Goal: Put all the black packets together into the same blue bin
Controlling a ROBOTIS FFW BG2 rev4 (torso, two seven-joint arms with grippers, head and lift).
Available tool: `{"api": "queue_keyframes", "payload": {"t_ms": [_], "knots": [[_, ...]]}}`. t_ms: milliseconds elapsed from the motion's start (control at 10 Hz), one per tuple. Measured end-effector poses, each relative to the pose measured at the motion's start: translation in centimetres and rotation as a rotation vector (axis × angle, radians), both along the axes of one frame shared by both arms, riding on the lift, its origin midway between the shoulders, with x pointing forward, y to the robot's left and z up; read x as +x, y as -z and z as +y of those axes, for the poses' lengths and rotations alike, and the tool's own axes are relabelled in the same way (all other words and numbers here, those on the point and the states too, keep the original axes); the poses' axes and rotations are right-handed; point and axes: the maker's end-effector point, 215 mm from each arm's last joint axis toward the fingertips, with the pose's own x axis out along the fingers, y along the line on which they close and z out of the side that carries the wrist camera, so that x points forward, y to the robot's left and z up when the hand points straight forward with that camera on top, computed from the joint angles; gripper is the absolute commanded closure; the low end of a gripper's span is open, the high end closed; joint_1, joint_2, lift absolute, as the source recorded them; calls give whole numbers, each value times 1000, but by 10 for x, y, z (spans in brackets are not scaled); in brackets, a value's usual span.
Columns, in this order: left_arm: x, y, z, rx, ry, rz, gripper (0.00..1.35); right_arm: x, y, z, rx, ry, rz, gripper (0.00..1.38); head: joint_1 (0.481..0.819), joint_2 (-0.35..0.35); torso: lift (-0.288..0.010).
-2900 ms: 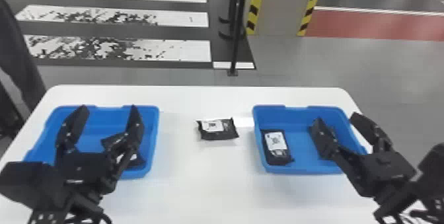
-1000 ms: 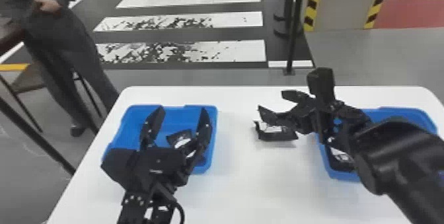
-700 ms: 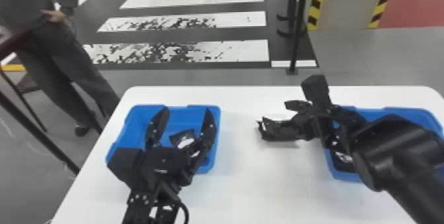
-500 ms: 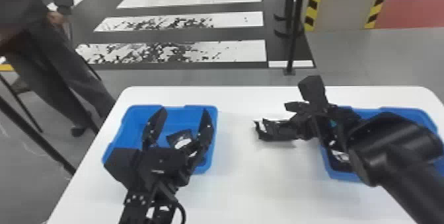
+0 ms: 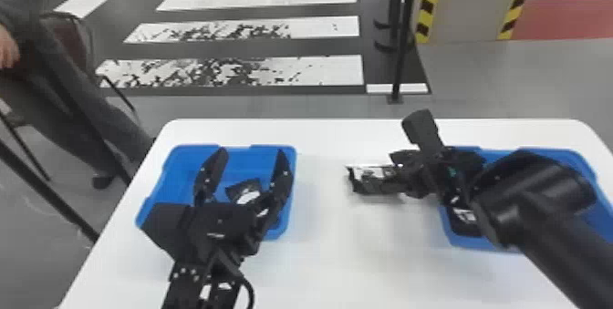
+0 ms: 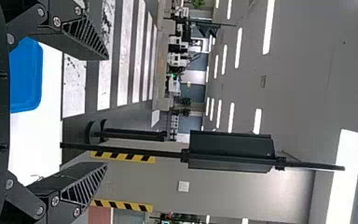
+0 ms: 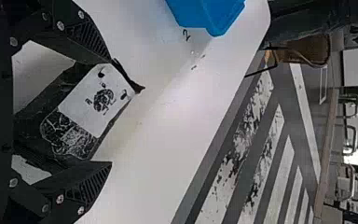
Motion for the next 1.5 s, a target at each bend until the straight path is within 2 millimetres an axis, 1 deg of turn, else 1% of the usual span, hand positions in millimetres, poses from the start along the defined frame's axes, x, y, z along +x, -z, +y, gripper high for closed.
{"api": "queue_keyframes", "payload": {"t_ms": [100,200,300,400,600,900,1000,1100,1200,1300,1400,1500], "knots": [[1,0,-1,-1,1,0,237,-2,5,-2,-14,-1,16,576,695,113,-110],[1,1,-2,-1,2,1,237,-3,10,-4,-25,0,32,733,695,111,-110],[1,2,-2,1,2,2,237,-5,13,-6,-34,3,46,740,695,108,-110],[1,2,-2,3,2,2,237,-7,16,-7,-44,3,57,815,695,106,-110],[2,1,-4,6,5,-3,237,-10,23,-12,-58,10,83,1076,695,99,-110],[1,-1,-4,5,4,-9,237,-18,34,-15,-35,25,116,1119,695,97,-110],[0,-2,-2,5,1,-14,237,-20,35,-11,-9,25,110,1119,695,103,-110],[-1,-3,1,7,-4,-20,237,-20,23,-1,37,21,71,1119,695,110,-110],[-3,-4,4,7,-9,-26,237,-14,-4,10,97,19,4,1119,695,127,-110],[-3,-5,5,8,-11,-29,243,-7,-42,13,154,30,-76,1119,695,135,-110],[-4,-4,6,8,-12,-30,243,-3,-82,5,203,54,-155,1119,695,129,-110],[-5,-3,8,9,-15,-27,243,-3,-113,-9,240,87,-207,1119,695,117,-110]]}}
